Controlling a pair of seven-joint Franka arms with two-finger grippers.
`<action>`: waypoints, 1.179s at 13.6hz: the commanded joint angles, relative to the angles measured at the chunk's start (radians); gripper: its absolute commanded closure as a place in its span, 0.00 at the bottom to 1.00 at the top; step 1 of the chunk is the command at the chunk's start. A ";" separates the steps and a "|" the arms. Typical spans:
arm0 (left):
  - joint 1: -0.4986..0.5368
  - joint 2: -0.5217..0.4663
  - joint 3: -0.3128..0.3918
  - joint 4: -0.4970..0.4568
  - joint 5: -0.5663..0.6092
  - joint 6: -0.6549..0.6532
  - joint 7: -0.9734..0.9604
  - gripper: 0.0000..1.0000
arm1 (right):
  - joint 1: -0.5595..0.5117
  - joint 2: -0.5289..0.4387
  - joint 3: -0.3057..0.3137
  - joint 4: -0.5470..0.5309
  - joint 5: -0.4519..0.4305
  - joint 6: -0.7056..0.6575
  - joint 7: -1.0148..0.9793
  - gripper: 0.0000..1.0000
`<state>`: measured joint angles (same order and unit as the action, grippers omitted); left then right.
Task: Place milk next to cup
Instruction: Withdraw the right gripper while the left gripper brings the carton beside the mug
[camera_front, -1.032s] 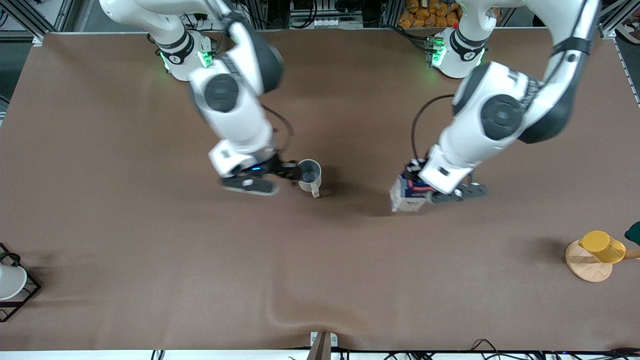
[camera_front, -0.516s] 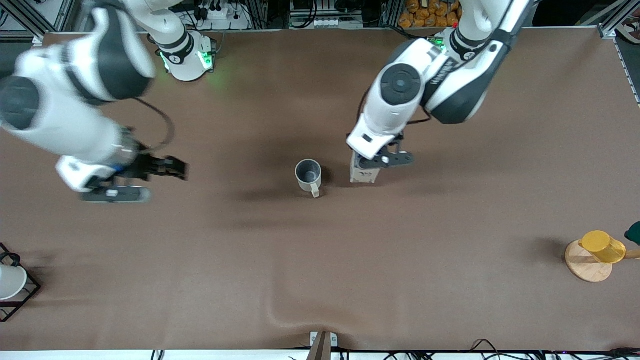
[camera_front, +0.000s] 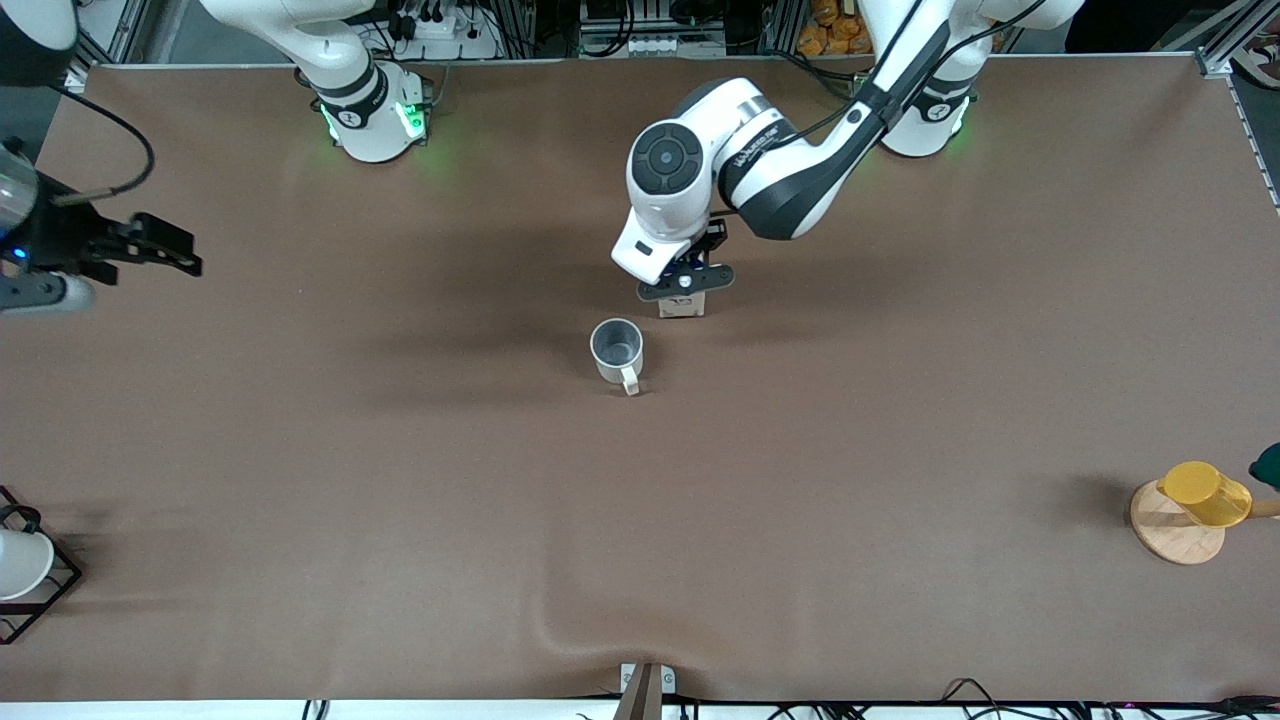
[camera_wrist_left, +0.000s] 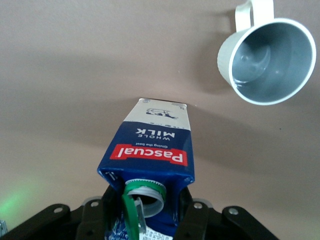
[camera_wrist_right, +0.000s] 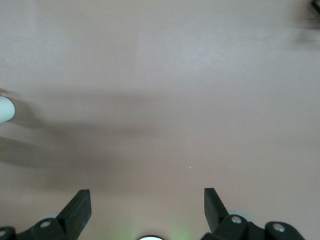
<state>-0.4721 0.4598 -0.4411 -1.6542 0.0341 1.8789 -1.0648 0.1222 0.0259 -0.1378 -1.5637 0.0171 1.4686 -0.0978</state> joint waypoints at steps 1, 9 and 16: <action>-0.013 0.019 0.002 0.071 0.015 -0.011 -0.018 0.58 | -0.058 -0.007 0.024 -0.006 -0.011 -0.020 -0.029 0.00; -0.089 0.069 0.010 0.160 0.017 -0.004 0.003 0.54 | -0.095 -0.015 0.024 0.007 -0.051 -0.031 -0.103 0.00; -0.118 0.134 0.016 0.228 0.024 0.025 0.006 0.54 | -0.130 -0.018 0.024 0.022 -0.066 -0.025 -0.105 0.00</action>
<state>-0.5755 0.5658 -0.4352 -1.4646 0.0342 1.8995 -1.0626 0.0339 0.0219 -0.1362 -1.5470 -0.0433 1.4505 -0.1877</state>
